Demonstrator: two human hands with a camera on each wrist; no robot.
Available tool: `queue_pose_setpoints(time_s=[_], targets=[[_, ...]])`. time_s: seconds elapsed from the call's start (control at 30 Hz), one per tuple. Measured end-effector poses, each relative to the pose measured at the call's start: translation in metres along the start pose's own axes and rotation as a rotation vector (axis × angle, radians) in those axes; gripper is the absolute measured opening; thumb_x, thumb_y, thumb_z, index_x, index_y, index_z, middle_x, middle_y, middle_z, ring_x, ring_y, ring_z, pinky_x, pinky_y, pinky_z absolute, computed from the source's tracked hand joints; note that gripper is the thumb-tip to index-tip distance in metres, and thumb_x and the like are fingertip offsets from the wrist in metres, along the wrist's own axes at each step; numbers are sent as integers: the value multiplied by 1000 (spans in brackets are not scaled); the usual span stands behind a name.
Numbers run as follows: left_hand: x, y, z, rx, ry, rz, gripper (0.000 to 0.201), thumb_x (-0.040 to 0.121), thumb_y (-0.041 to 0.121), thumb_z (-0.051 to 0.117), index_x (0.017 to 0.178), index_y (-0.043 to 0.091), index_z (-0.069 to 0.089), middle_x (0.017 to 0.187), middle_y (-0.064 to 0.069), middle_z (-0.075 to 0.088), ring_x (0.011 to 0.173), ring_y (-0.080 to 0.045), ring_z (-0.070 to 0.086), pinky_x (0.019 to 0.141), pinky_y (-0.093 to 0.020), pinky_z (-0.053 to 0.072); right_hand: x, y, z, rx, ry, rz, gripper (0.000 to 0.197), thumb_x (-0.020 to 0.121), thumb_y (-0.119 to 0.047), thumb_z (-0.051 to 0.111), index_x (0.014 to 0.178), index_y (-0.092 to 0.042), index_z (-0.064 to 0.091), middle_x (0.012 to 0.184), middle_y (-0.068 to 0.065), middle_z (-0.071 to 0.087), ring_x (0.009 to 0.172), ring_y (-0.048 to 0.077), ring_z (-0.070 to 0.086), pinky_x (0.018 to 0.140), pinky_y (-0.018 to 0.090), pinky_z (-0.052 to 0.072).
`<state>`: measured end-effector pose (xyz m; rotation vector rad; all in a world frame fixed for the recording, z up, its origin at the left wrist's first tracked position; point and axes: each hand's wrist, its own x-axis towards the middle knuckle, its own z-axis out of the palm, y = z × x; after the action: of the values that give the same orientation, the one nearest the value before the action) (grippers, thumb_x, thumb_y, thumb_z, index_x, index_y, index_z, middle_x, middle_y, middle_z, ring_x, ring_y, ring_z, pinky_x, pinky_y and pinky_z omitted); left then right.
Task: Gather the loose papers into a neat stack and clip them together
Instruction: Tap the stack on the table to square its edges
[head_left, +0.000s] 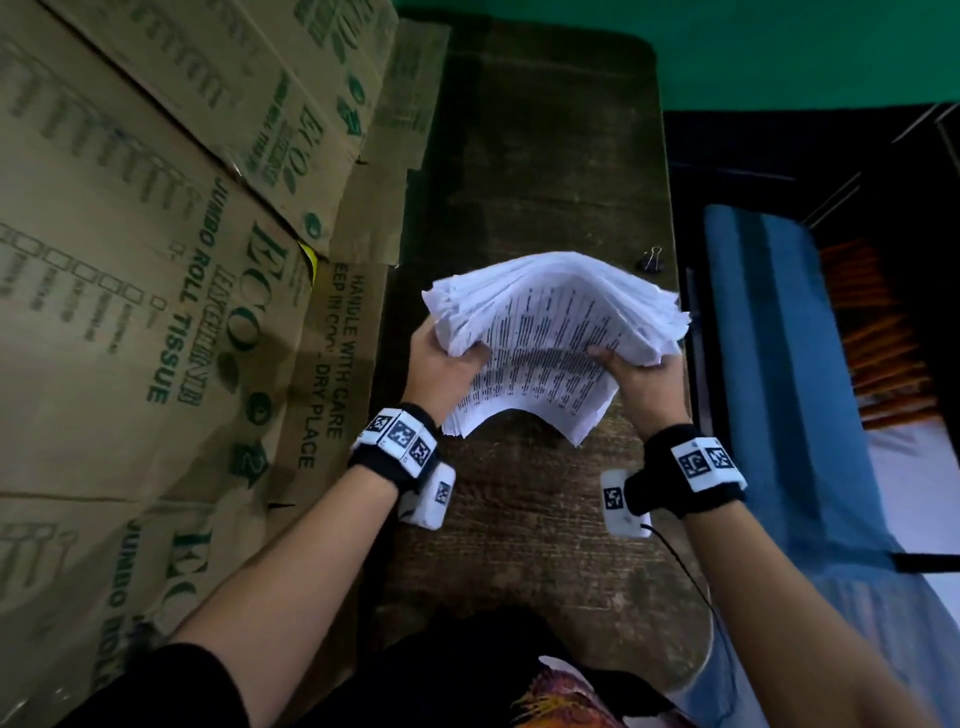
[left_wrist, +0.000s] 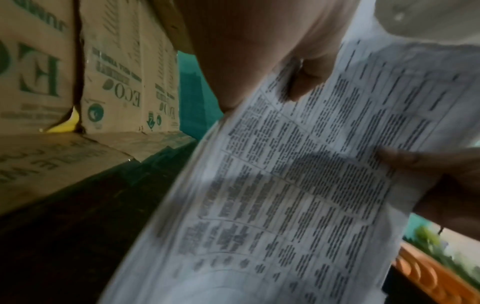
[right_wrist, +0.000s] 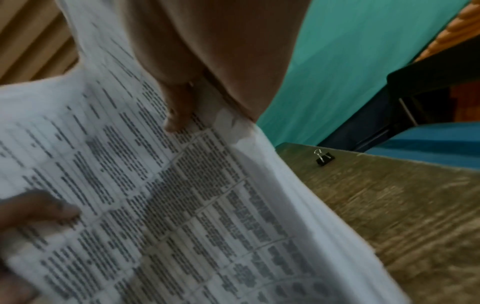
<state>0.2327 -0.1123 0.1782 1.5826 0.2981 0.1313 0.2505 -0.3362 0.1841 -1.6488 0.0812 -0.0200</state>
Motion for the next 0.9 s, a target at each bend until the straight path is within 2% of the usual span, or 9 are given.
queue_pose_setpoints(time_s=[0.13,0.3,0.4,0.47,0.53,0.6,0.7,0.77,0.9], targets=[[0,-1,-2,-43,24,72,34,71,-14,68,100,4,63,90,7,68,81,7,66,69,-10,50,-4,-6,-3,48,10,-25,36,74,5,77,97,-22,68,98,-6,74,97,17,70,83,33,58],[7,-15,-20,-14,-122,39,70,58,9,78,122,-1,51,110,-8,68,103,-12,67,84,-26,55,-3,6,-16,-29,-144,32,49,70,6,79,115,-3,62,110,7,70,104,23,68,86,37,57],[14,-25,-24,95,-200,60,66,65,5,80,124,-3,51,115,-3,64,108,0,62,86,-14,51,-5,11,-9,-29,-83,53,45,75,9,74,116,-5,61,104,-6,71,97,5,68,80,22,56],[15,-34,-24,123,-184,79,69,63,9,82,124,-2,51,118,-4,62,112,-1,60,90,-18,52,-5,13,-3,-74,-34,58,41,77,6,73,114,-7,62,102,-8,69,90,-2,67,80,19,56],[18,-47,-26,122,-136,4,84,55,20,83,128,4,46,122,-3,59,114,-7,56,90,-18,50,-3,12,0,-50,-7,69,38,78,5,74,112,-8,63,102,-7,69,90,-1,68,79,20,56],[18,-70,-29,198,-160,-155,93,58,11,85,137,13,36,122,4,54,116,-9,52,91,-23,47,0,13,0,-36,-20,58,39,77,6,74,111,-8,62,102,-6,70,91,3,69,77,20,56],[15,-120,-30,228,-244,-239,105,56,20,89,143,18,29,133,3,52,127,-20,49,105,-44,42,2,16,1,-21,-49,92,45,74,7,76,115,-4,60,101,-3,71,93,10,70,76,26,58],[10,-138,-22,232,-181,-254,89,67,12,82,142,14,34,134,2,53,127,-22,48,108,-48,39,3,21,5,-17,-31,124,46,73,7,77,115,-1,60,100,-3,72,93,12,71,79,31,59],[4,-135,-6,343,17,-207,46,87,3,60,132,5,49,128,-14,57,123,-29,51,97,-27,32,3,20,8,9,82,116,43,71,9,77,112,6,63,102,6,72,90,13,72,79,31,59]])
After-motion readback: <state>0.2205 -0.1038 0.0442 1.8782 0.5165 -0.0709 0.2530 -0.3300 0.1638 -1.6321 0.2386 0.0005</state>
